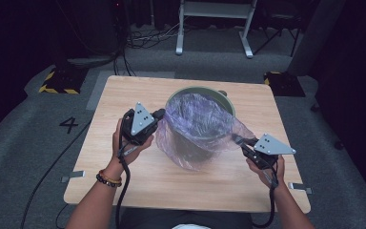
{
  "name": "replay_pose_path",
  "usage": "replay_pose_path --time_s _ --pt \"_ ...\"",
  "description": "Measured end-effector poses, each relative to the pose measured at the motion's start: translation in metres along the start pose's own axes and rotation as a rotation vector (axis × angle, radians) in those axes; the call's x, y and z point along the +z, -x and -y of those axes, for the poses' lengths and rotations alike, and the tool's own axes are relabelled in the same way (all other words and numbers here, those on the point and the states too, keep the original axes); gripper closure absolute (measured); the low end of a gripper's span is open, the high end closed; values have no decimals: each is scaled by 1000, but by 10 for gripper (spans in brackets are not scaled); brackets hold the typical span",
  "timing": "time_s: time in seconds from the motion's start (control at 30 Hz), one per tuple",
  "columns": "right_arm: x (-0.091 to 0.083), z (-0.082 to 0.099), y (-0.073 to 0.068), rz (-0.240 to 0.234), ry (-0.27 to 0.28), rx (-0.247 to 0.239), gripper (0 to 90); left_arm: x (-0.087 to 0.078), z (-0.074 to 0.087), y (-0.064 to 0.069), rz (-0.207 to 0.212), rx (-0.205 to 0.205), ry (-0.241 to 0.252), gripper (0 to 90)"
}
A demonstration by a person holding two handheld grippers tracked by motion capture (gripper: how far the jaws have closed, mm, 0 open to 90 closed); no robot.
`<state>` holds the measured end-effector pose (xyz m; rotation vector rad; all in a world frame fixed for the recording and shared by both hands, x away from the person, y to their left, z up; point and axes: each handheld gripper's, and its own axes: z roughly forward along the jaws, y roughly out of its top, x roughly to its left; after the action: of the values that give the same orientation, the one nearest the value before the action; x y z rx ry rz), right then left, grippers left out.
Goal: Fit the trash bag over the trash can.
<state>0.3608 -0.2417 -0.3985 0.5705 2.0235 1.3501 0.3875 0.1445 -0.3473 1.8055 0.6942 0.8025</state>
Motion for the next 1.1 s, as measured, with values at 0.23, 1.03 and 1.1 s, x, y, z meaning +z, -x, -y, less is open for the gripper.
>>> replay_pose_path --time_s 0.23,1.03,1.1 --pt "5 10 10 10 -41 22 900 21 14 -22 -14 -65 -68 892" --pt "-40 -19 3 97 137 -109 519 -7 2 -2 109 84 32 456" --pt "-43 -21 2 72 148 -131 601 -4 0 0 108 119 18 625"
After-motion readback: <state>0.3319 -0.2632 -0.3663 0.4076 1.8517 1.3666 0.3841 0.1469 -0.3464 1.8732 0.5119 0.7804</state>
